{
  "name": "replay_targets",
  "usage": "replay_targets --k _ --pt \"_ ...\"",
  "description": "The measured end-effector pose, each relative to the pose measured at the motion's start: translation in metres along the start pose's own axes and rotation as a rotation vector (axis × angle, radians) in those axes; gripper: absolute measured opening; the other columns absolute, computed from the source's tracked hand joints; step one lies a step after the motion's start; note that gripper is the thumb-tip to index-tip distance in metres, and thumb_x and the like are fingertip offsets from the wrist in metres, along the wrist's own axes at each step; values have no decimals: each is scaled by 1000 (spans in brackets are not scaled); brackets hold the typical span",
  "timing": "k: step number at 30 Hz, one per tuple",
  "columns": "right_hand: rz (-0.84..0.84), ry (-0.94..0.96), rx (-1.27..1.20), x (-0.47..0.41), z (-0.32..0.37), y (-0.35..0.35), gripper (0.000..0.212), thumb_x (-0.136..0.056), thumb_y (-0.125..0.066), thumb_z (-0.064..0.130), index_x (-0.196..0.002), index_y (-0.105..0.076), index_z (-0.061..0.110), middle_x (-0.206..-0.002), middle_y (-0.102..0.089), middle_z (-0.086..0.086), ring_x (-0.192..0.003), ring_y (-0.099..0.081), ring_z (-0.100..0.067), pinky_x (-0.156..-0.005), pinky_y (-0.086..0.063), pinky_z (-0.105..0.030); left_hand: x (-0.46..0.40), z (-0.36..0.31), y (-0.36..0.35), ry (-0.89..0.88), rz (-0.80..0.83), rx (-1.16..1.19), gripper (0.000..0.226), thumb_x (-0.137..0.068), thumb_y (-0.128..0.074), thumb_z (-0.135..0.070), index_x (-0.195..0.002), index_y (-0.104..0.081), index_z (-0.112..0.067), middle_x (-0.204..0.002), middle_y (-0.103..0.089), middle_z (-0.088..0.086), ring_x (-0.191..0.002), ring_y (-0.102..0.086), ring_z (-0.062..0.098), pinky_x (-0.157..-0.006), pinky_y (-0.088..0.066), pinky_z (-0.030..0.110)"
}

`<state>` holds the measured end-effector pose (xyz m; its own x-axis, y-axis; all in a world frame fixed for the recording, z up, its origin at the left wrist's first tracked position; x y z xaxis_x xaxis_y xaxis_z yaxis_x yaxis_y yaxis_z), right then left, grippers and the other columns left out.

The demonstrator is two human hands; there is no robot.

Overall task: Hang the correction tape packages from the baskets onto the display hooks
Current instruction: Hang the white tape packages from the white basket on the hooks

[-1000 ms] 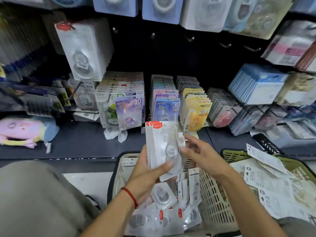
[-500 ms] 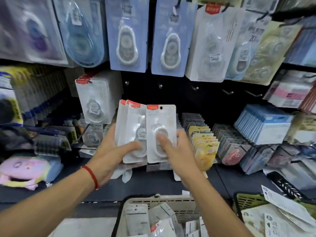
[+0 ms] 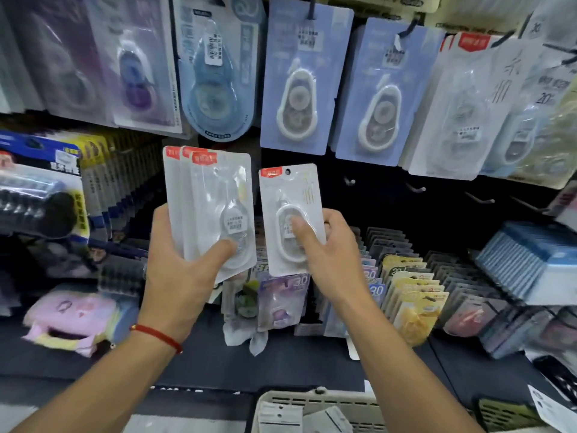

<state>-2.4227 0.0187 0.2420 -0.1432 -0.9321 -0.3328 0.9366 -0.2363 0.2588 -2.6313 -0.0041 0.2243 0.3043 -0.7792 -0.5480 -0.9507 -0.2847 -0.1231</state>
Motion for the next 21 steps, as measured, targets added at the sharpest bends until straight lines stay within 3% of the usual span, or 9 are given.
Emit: replay_targets --k 4,8,9,12,16,18,19,21 --pt "-72 -1 16 2 -8 -11 28 -95 -68 58 -110 -61 35 -100 -74 14 -88 -71 -1 -72 -57 -26 -2 -1 6 -17 -23 15 63 -72 -83 -27 -124 -54 -48 -118 -68 -20 -107 -70 5 -81 -58 16" --pt "-120 -9 50 -8 -17 -26 34 -95 -66 62 -113 -61 33 -96 -73 16 -87 -68 3 -65 -50 -11 -3 0 7 16 -33 44 62 -72 -84 -26 -122 -55 -48 -116 -69 -18 -105 -71 6 -79 -58 17" --pt "-117 -14 77 -15 -19 -29 37 -97 -64 61 -116 -59 31 -99 -72 14 -89 -68 0 -69 -51 -15 -2 1 7 37 -32 56 62 -70 -84 -29 -122 -56 -46 -114 -69 -19 -104 -71 6 -79 -58 17" --pt "-80 -41 176 -39 -24 -36 48 -101 -57 60 -134 -54 24 -120 -69 1 -107 -66 -21 -92 -55 -44 1 5 4 89 -29 76 65 -65 -84 -34 -124 -57 -41 -114 -70 -16 -103 -71 7 -77 -59 20" --pt "-21 -130 333 -58 -28 -34 61 -107 -43 58 -155 -41 22 -143 -56 -14 -128 -57 -36 -99 -48 -45 5 8 1 94 3 59 65 -64 -83 -33 -123 -57 -44 -116 -69 -13 -105 -70 7 -79 -60 23" --pt "-45 -193 379 -53 -23 -31 61 -108 -40 55 -157 -37 19 -150 -48 -15 -130 -54 -35 -98 -46 -44 4 8 1 103 33 77 65 -63 -83 -37 -123 -58 -44 -117 -69 -13 -107 -71 9 -80 -60 23" --pt "-58 -198 316 -47 -17 -29 54 -108 -43 52 -151 -45 19 -148 -52 -11 -126 -58 -30 -99 -49 -44 4 8 1 115 54 89 66 -63 -83 -38 -124 -58 -43 -118 -70 -12 -108 -71 11 -80 -61 27" --pt "-2 -231 -66 -31 -5 -25 36 -107 -52 47 -128 -65 20 -129 -68 -6 -108 -69 -21 -91 -60 -44 5 9 -1 145 106 121 67 -64 -83 -38 -127 -59 -39 -122 -70 -7 -111 -71 15 -84 -60 34"
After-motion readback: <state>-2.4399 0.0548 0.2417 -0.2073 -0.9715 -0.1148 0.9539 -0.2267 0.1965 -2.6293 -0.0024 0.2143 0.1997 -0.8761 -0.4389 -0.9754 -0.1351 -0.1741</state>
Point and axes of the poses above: each hand's wrist, its own x-axis away from the middle knuckle, its own y-axis out of the back of the hand, z = x × y, the point moved 1 cm from there along -x, towards the middle knuckle
